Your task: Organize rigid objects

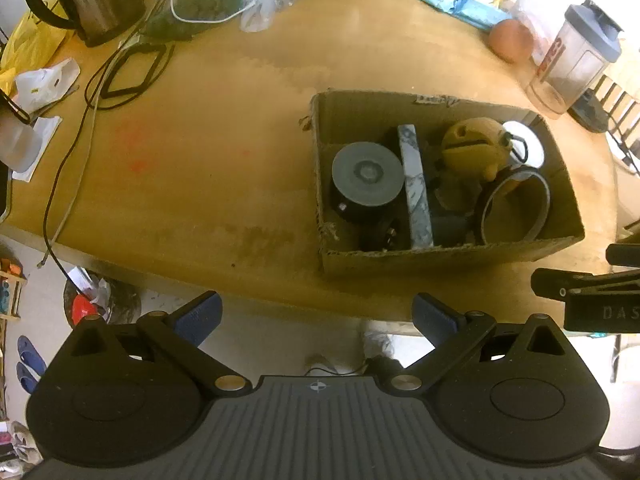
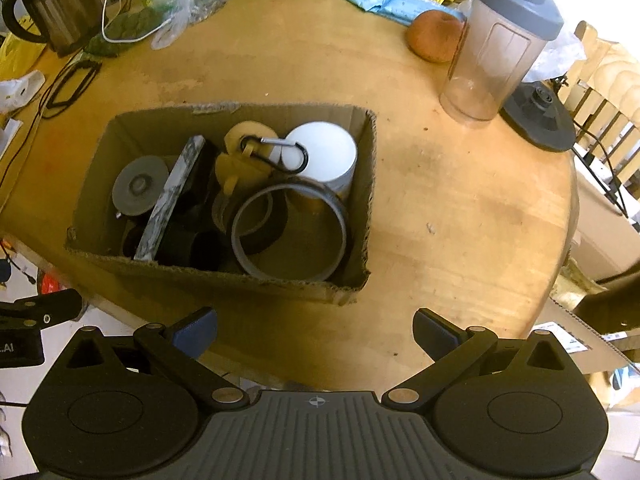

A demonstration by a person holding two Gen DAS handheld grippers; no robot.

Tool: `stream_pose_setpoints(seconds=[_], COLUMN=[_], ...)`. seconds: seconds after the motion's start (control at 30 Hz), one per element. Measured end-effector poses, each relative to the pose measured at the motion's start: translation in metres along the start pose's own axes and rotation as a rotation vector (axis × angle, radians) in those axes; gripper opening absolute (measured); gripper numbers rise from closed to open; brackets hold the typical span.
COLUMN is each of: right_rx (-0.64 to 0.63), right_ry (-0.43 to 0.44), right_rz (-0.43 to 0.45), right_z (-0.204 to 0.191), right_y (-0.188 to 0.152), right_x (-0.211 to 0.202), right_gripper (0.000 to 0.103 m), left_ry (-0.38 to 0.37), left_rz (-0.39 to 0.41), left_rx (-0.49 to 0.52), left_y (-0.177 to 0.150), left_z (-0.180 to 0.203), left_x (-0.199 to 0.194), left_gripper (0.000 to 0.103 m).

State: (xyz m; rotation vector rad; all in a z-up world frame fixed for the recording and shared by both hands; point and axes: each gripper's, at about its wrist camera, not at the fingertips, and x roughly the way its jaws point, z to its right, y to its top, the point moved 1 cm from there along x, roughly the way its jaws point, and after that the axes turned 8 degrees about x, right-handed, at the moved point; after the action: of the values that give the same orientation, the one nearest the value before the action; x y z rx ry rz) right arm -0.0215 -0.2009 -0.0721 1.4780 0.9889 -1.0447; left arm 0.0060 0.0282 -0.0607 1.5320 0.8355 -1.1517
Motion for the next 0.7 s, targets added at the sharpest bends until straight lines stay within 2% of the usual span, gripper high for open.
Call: stream_pose_setpoints(seconds=[0.7], right_rx=[-0.02], right_ry=[0.031], right_rz=[-0.017], right_z=[-0.0072], right_y=[0.0017], right_x=[-0.0001], right_gripper=[0.103], left_ry=[0.004], left_rz=[-0.025], left_rx=[0.0], left_y=[0.0004], left_z=[0.0014], left_x=[0.0], left_gripper=[0.103])
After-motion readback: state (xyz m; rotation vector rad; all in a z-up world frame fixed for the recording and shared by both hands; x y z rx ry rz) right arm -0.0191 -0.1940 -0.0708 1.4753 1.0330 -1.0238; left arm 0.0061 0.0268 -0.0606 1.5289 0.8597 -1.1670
